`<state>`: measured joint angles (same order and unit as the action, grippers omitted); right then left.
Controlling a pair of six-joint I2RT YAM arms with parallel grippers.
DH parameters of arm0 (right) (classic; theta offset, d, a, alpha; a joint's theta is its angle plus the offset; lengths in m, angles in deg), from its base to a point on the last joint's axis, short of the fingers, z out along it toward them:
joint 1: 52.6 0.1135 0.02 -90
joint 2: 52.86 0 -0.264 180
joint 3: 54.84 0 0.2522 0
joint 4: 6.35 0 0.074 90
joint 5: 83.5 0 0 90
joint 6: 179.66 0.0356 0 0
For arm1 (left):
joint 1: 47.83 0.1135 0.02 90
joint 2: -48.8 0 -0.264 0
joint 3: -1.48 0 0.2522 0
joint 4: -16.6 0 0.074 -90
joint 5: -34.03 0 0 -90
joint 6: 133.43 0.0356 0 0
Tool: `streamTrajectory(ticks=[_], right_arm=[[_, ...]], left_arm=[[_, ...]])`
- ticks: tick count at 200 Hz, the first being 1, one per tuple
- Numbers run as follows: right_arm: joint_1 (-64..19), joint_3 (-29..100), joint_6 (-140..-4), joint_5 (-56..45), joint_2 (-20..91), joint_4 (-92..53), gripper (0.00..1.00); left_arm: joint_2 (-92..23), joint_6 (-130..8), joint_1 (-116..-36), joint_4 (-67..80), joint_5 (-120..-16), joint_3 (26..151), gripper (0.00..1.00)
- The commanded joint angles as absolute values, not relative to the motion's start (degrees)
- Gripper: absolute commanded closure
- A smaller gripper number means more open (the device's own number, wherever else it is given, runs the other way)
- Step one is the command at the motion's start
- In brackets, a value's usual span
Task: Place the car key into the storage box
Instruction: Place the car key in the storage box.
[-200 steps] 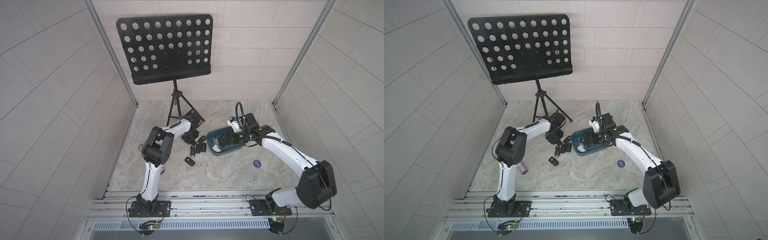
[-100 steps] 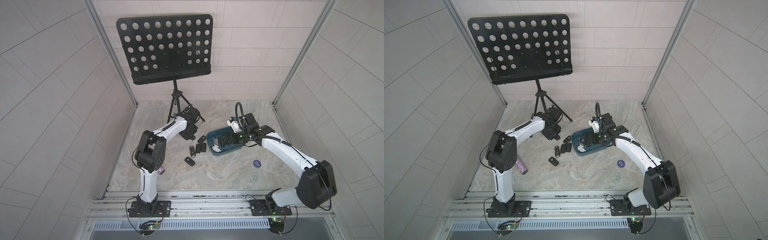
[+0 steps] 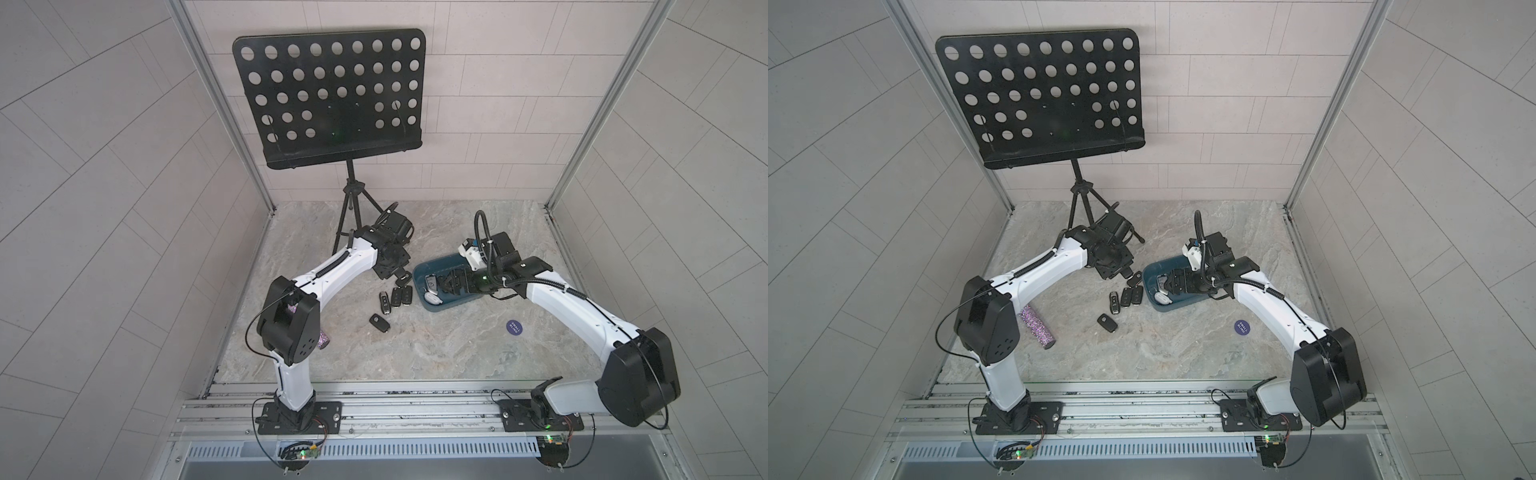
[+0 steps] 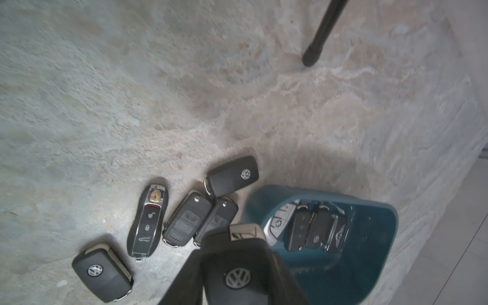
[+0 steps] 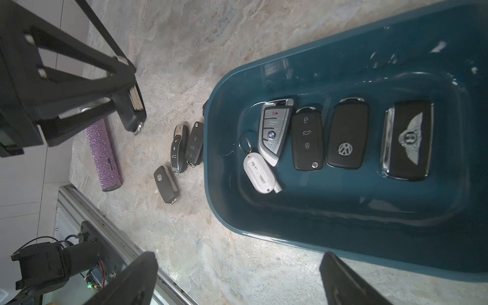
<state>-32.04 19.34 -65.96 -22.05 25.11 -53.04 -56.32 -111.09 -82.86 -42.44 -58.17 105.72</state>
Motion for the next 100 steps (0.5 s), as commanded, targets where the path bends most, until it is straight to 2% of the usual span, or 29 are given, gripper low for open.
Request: streamTrajectory(ticks=[1,47,100], right_arm=[[-32.5,18.0,-64.6,-18.8,21.8,-52.4,0.0],[-33.3,15.1,-63.8,-15.6,16.5,-51.7,0.01],[-33.9,13.4,-63.1,-15.3,14.4,-51.3,0.01]], left_arm=[[-56.9,-110.6,-85.5,-41.7,-60.1,107.6,0.62],[-64.6,-108.2,-89.7,-42.1,-64.2,116.1,0.62],[-74.6,-104.7,-90.9,-45.2,-68.1,125.6,0.62]])
